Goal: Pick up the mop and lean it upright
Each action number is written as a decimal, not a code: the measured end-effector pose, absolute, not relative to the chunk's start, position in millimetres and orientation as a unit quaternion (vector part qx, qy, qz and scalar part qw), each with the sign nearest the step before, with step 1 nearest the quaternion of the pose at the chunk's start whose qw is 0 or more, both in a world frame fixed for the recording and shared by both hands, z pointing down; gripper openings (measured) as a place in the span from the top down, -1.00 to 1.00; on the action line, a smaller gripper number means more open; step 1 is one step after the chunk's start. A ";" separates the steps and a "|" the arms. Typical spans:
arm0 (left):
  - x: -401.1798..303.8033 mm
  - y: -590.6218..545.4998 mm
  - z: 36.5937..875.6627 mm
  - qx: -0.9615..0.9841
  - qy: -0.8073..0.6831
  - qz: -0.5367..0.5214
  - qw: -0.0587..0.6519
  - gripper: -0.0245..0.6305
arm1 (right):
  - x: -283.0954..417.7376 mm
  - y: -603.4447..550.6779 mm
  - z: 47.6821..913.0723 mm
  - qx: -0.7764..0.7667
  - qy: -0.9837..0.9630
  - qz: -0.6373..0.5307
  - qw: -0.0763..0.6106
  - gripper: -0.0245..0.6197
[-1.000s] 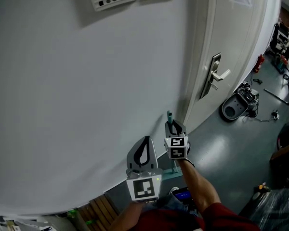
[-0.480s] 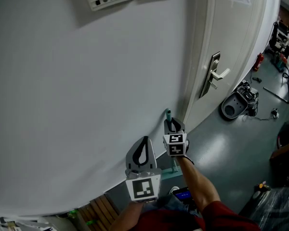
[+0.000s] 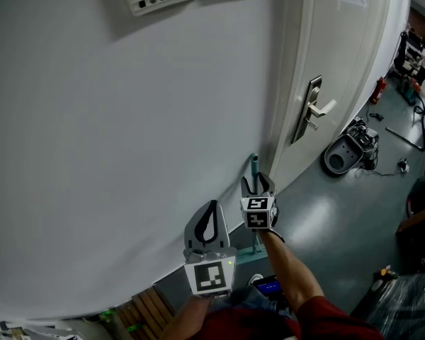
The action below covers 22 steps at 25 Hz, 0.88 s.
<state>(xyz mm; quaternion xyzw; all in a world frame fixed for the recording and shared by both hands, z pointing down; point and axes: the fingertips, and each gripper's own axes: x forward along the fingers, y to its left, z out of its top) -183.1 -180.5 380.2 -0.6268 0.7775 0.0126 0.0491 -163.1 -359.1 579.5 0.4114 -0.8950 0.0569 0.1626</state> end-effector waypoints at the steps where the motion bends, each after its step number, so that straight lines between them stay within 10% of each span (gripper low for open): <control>1: -182.3 -180.7 380.6 -0.628 0.777 0.013 0.048 0.88 | -160.7 -359.2 579.6 0.415 -0.893 0.055 0.164 0.28; 22: -174.7 -178.5 375.8 -0.636 0.770 0.021 0.049 0.88 | -138.1 -330.7 560.3 0.421 -0.896 0.043 0.132 0.27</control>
